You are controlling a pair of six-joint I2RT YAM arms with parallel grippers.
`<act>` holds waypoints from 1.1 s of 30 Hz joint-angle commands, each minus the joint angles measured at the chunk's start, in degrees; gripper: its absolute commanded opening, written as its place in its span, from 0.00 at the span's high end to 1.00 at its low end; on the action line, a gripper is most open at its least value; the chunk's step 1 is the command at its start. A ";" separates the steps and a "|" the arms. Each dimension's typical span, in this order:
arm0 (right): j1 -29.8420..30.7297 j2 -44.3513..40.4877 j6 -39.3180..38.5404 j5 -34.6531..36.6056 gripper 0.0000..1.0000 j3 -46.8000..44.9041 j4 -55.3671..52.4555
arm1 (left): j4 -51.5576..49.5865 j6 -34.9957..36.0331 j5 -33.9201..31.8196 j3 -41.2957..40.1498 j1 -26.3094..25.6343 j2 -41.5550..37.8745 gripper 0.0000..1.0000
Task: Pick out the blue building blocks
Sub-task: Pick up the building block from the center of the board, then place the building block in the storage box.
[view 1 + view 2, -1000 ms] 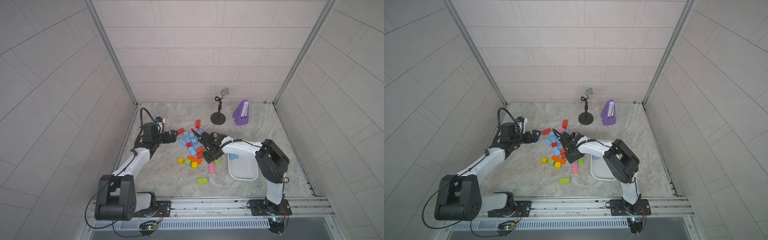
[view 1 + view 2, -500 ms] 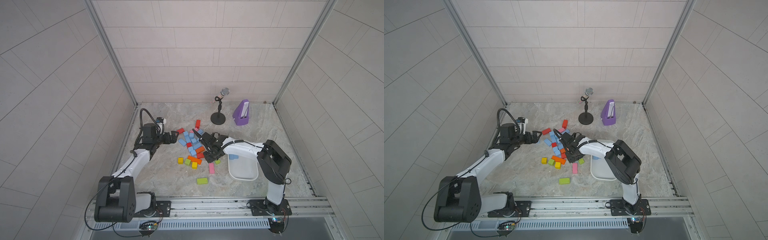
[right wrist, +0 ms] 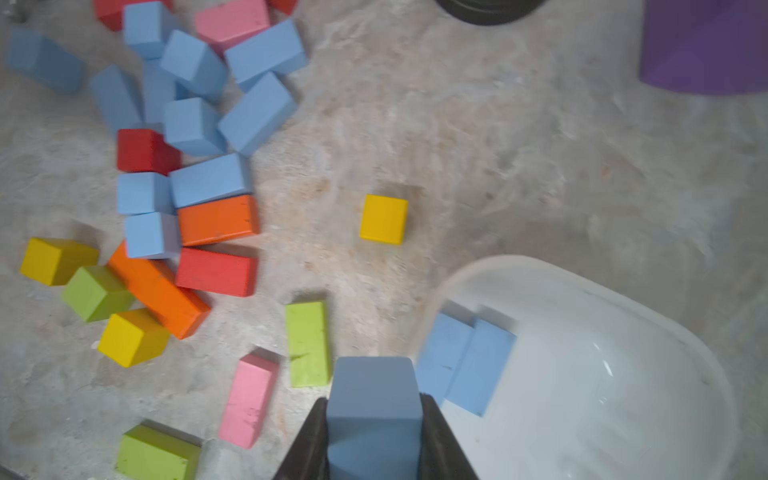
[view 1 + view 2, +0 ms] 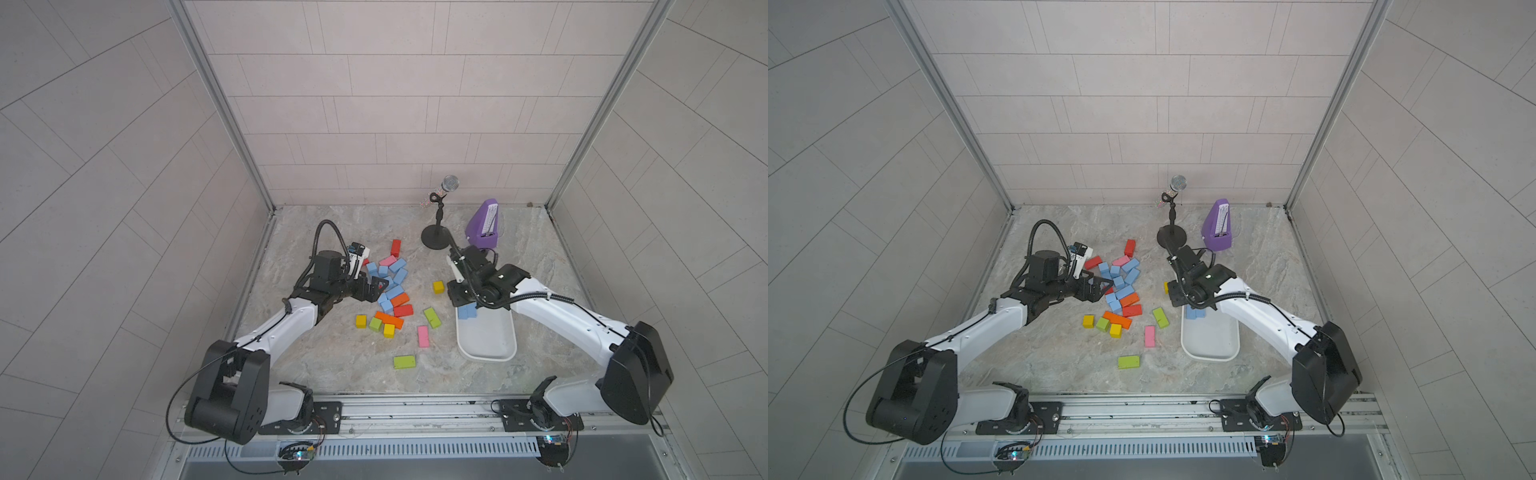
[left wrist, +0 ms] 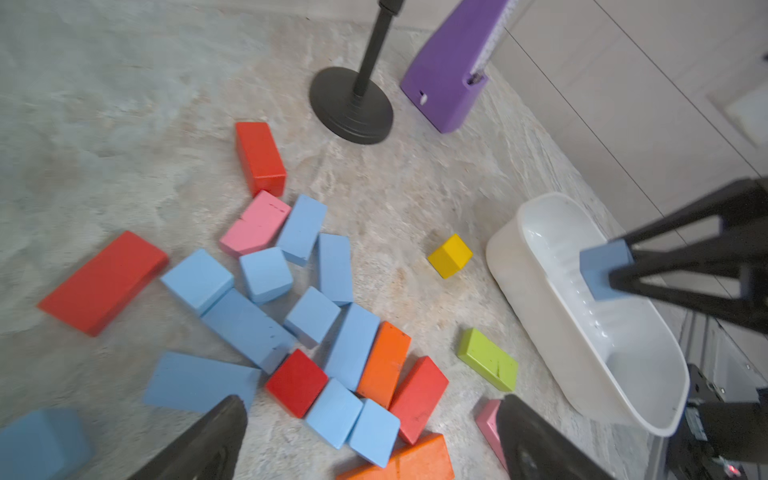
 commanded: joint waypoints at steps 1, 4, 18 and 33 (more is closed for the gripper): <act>-6.88 -3.64 -1.08 -0.59 0.73 -5.31 -1.75 | -1.44 3.17 0.07 1.36 -1.36 0.89 0.01; -13.03 -3.46 -2.44 -2.63 0.73 -7.72 -0.63 | -1.75 3.24 -0.51 1.32 -1.38 1.27 0.01; -17.84 9.99 -4.64 -5.70 0.73 -4.59 5.17 | -1.75 3.20 -2.00 1.19 -1.36 0.01 0.01; -17.84 13.24 -4.50 -7.62 0.47 -2.68 5.26 | -1.57 3.61 -2.71 1.19 -1.36 0.28 0.01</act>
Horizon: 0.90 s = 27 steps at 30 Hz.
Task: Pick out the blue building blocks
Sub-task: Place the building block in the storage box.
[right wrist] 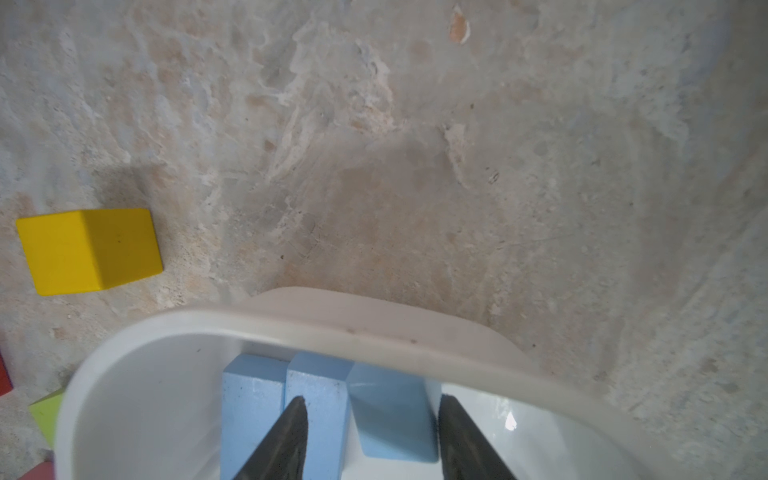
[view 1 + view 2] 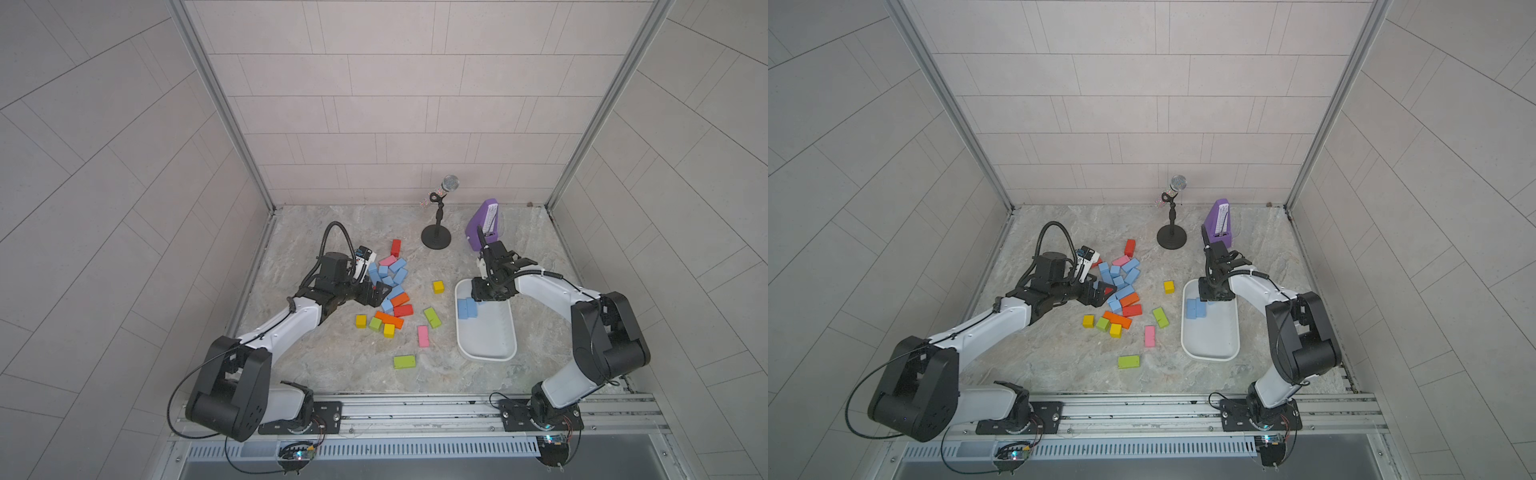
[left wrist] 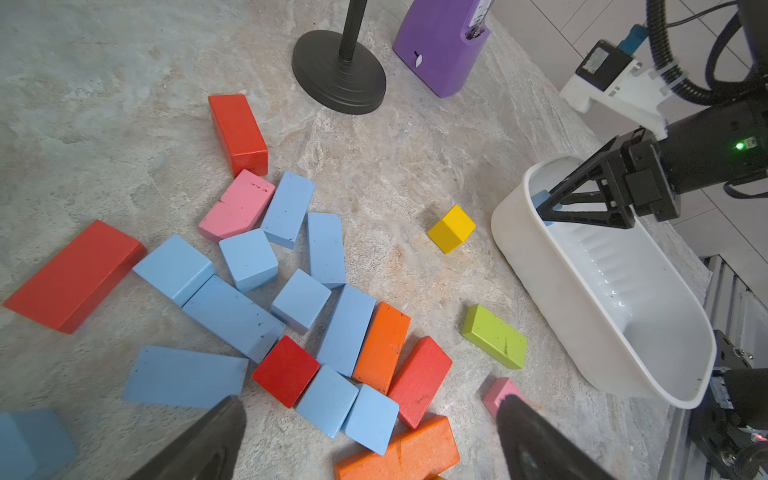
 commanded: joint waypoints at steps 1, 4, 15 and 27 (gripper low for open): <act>-0.14 -0.23 0.17 -0.73 0.47 0.14 -0.57 | 0.59 0.99 -0.42 0.75 0.05 -0.36 0.01; -0.14 -0.08 0.29 -1.51 0.46 -0.31 -0.57 | 0.59 1.07 -0.59 0.74 0.05 -0.29 0.01; -0.14 0.26 0.09 -2.55 0.44 -0.37 -0.40 | 0.16 1.04 -1.42 0.95 0.02 -0.39 0.01; 8.77 -9.78 -2.29 5.15 0.40 3.80 -3.68 | -3.44 -0.72 -8.49 3.62 2.44 -0.46 0.00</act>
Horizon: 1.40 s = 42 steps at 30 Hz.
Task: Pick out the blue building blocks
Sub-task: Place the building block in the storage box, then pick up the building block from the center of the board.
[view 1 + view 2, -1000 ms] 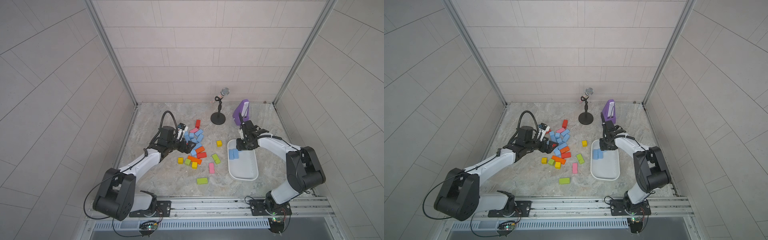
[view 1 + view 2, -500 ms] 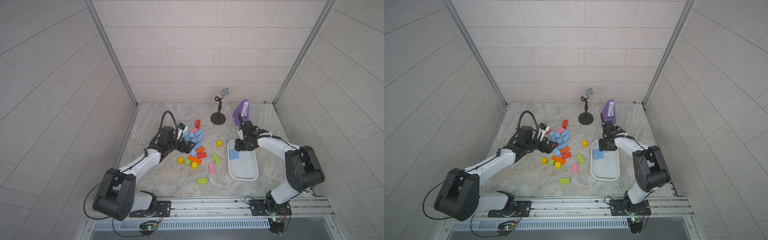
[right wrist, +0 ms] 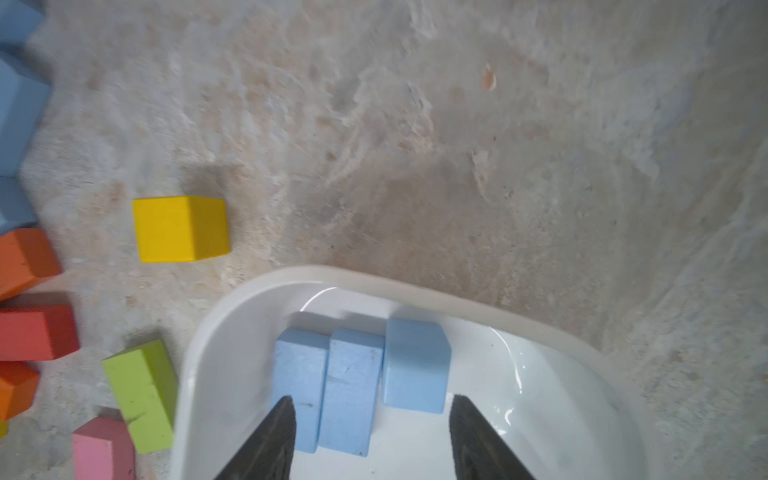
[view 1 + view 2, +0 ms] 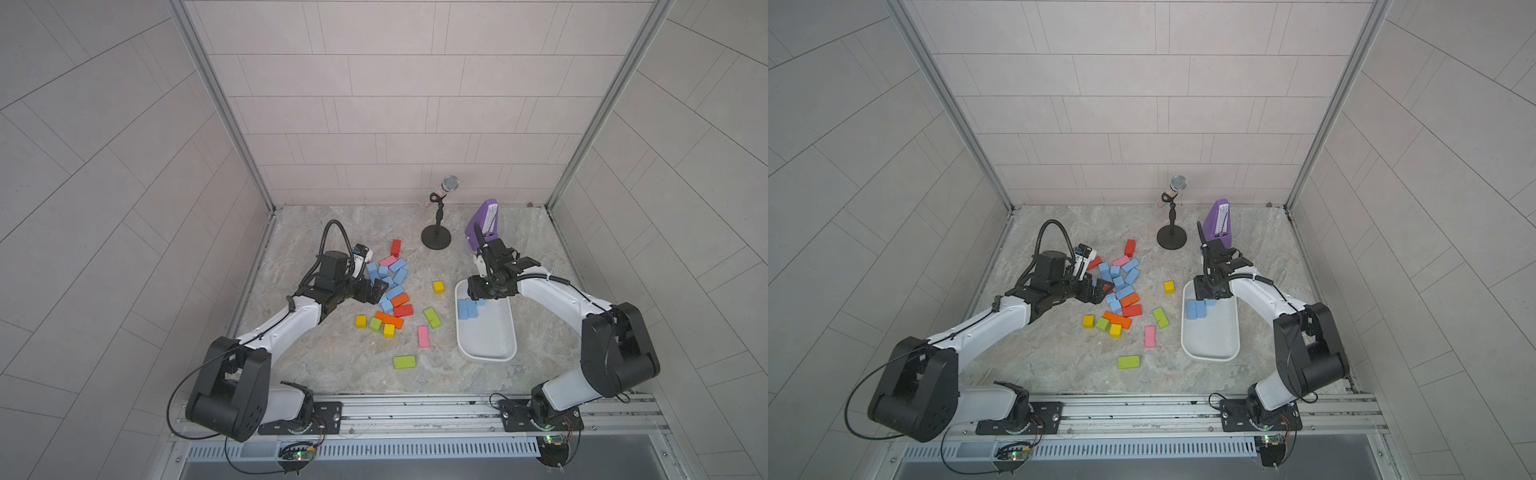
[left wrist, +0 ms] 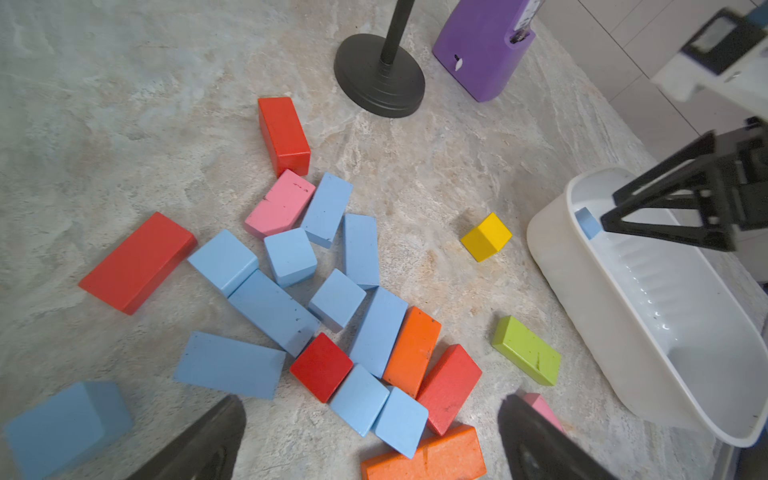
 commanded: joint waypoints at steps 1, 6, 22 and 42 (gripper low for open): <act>5.73 -4.68 -1.28 4.29 0.40 1.24 0.44 | -2.22 1.18 -2.62 2.41 1.62 -0.38 0.01; 14.74 -8.71 -2.94 3.49 0.42 -3.43 12.36 | -8.33 10.24 -3.41 5.20 2.54 -0.43 0.08; 18.70 -17.51 -1.06 -1.57 0.44 -18.17 31.79 | -33.21 61.36 -7.95 14.73 4.65 6.97 0.23; 18.70 -16.27 -1.01 -4.09 0.44 -22.59 35.14 | -40.11 73.13 -19.51 36.56 9.17 33.23 0.34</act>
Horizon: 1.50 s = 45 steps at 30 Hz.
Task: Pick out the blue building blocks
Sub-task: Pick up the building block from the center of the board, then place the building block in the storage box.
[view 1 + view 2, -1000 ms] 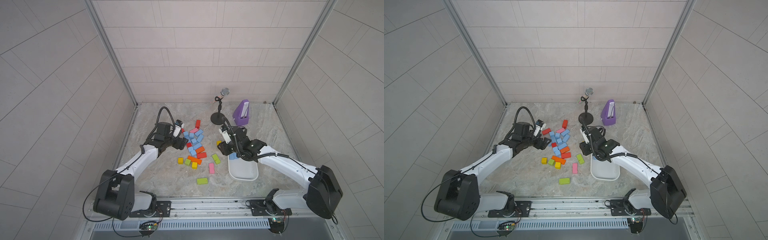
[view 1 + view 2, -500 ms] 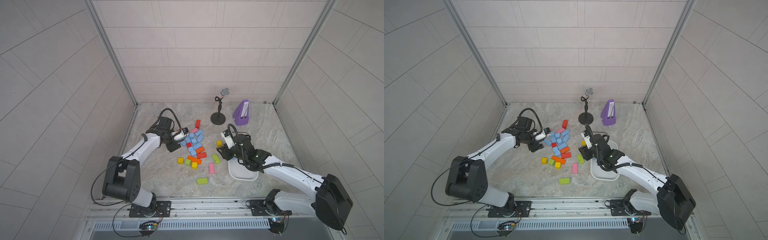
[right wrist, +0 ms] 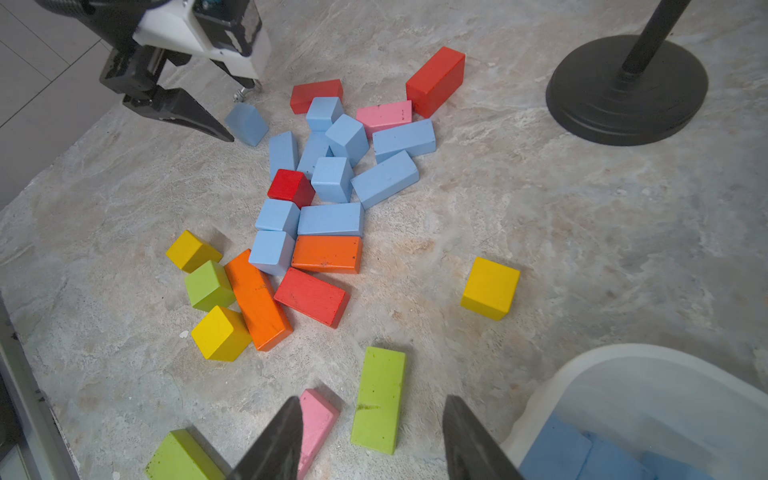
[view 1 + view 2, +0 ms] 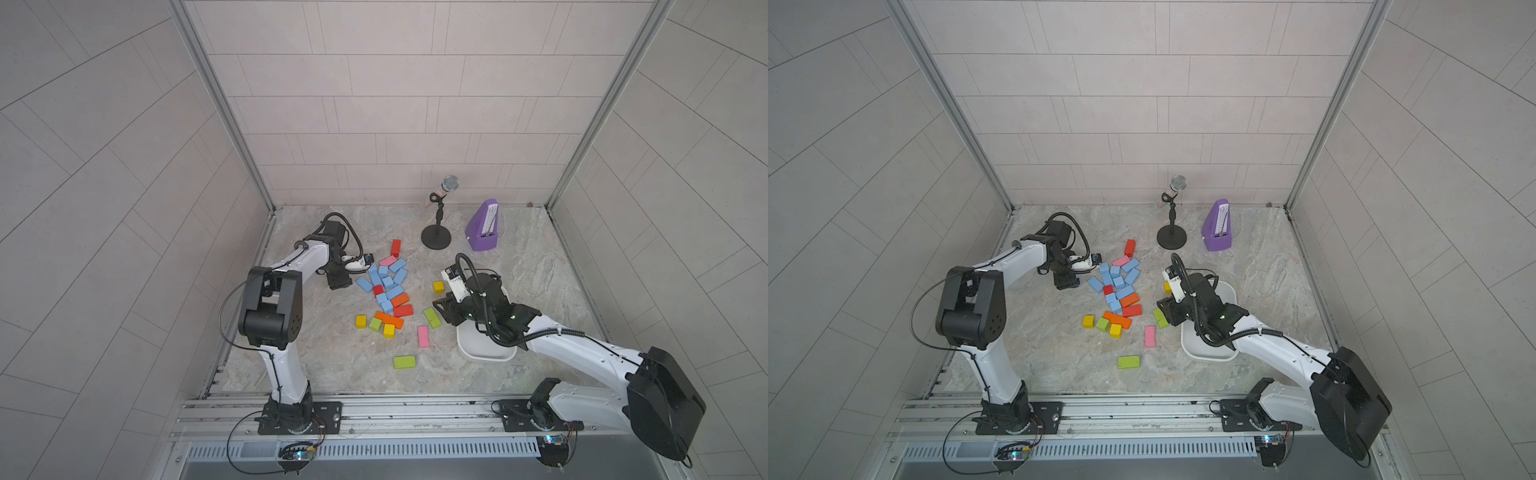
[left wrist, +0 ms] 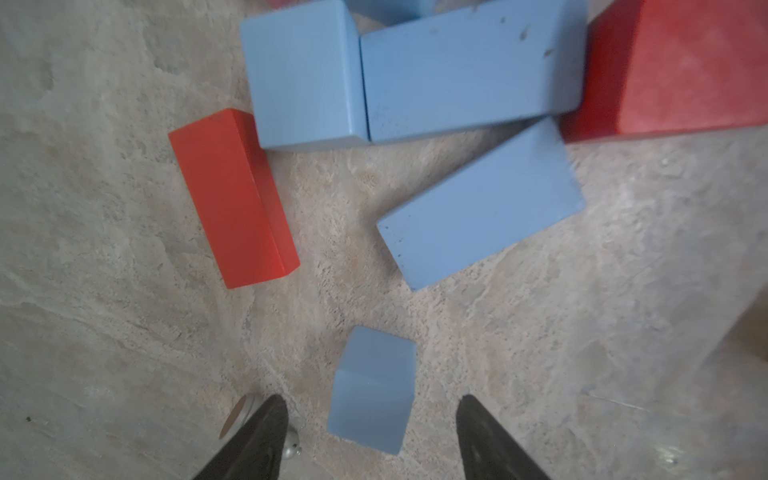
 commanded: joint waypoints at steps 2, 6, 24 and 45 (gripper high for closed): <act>0.19 0.81 -0.35 -0.23 0.44 -0.31 1.32 | -4.28 3.36 -1.33 3.63 0.45 3.08 0.36; 0.19 1.04 -0.45 -0.05 0.44 -2.02 1.24 | -4.50 3.57 -2.39 4.41 0.46 5.02 0.46; 0.10 4.33 10.93 -10.47 0.42 3.17 2.99 | 0.42 5.93 15.22 -8.06 0.86 -13.92 0.81; 6.34 23.38 25.55 -19.96 0.40 21.30 4.99 | 39.51 -9.94 32.81 -40.25 -9.92 -34.66 0.81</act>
